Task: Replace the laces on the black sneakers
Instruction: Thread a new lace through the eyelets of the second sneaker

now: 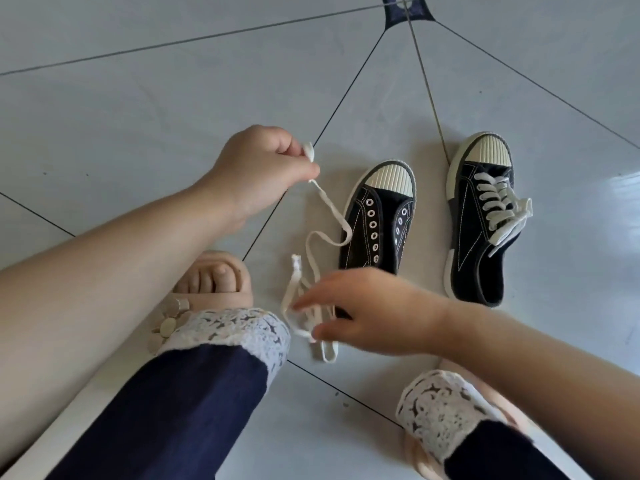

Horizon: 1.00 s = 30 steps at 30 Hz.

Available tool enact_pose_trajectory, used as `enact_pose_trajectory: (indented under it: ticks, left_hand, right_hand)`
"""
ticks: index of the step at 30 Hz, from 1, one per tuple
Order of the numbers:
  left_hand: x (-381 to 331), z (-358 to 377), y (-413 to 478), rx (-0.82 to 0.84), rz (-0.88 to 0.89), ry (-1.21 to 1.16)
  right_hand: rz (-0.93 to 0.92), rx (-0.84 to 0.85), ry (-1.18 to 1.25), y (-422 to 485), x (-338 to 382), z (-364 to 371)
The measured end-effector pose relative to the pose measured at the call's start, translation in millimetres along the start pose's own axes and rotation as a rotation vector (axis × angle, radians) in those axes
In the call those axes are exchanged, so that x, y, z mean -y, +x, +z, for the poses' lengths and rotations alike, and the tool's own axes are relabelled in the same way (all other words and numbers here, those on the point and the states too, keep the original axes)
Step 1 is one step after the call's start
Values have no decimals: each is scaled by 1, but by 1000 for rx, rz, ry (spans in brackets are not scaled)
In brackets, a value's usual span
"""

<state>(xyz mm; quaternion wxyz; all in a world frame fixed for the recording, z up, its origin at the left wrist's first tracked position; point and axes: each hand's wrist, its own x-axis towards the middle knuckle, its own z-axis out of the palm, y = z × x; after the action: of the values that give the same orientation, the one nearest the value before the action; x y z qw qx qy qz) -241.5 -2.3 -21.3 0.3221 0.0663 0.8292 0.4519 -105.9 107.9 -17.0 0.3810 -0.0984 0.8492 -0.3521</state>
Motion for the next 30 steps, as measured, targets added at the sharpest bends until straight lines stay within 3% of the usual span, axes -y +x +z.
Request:
enact_pose_trajectory:
  ticks: [2, 5, 9, 20, 30]
  left_hand:
    - [-2, 3, -1, -27, 63, 74]
    - [-6, 12, 2, 122, 65, 2]
    - [-2, 27, 14, 233, 66, -74]
    - [29, 56, 34, 272, 207, 297]
    - [42, 68, 36, 157, 1, 220]
  right_hand:
    - [132, -167, 5, 3, -13, -16]
    - [405, -428, 37, 5, -53, -40]
    - [536, -533, -2, 16, -81, -36]
    - [603, -625, 169, 32, -93, -20]
    - [490, -738, 277, 31, -84, -11]
